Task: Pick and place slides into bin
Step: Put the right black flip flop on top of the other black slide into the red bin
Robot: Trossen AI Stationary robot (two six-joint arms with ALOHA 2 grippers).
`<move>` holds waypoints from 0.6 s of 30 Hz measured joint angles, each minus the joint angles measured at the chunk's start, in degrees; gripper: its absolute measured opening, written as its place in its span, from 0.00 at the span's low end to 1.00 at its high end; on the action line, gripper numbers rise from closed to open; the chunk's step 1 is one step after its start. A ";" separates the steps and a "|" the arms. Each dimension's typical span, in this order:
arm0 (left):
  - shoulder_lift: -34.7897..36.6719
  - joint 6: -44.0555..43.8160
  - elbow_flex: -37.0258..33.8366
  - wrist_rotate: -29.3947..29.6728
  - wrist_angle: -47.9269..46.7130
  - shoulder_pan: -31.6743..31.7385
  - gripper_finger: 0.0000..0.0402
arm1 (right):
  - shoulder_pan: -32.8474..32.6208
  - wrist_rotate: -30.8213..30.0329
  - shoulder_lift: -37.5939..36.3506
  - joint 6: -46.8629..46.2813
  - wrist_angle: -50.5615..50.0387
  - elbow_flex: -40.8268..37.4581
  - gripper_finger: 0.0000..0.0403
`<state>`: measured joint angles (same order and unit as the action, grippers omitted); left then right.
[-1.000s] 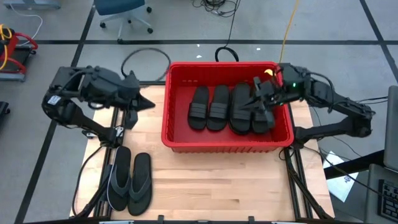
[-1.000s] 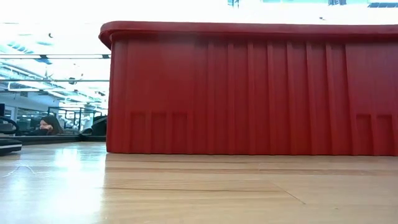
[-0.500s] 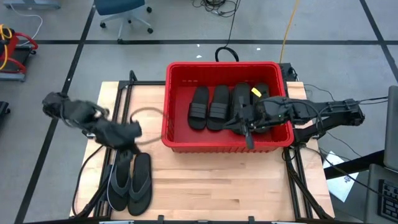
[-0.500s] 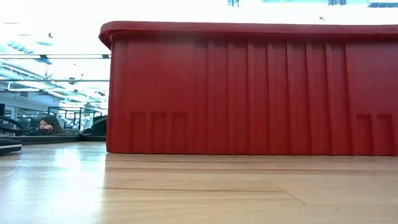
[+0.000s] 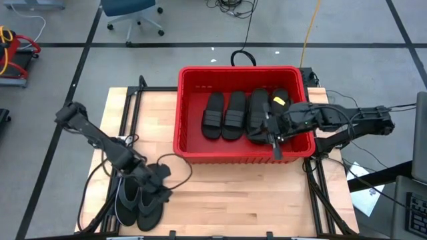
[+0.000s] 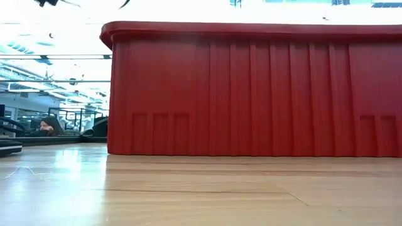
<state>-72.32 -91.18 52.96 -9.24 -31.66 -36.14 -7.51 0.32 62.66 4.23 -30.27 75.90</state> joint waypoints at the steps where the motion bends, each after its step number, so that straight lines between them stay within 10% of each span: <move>1: -0.85 -0.76 -0.40 -1.50 0.20 0.08 0.44 | 0.00 -0.02 -0.07 -0.10 -0.91 0.00 0.02; 10: -1.92 -5.73 -0.64 -7.90 -6.50 -0.02 0.76 | 0.02 -0.09 0.03 -0.11 -5.58 0.00 0.03; 18: -1.92 -4.10 -0.62 -6.99 -11.45 -0.98 0.80 | 1.17 -0.39 0.04 -0.29 -5.34 0.00 0.03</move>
<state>-74.24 -95.28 52.34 -16.23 -43.11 -37.12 -6.34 -0.08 62.70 3.95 -35.61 75.90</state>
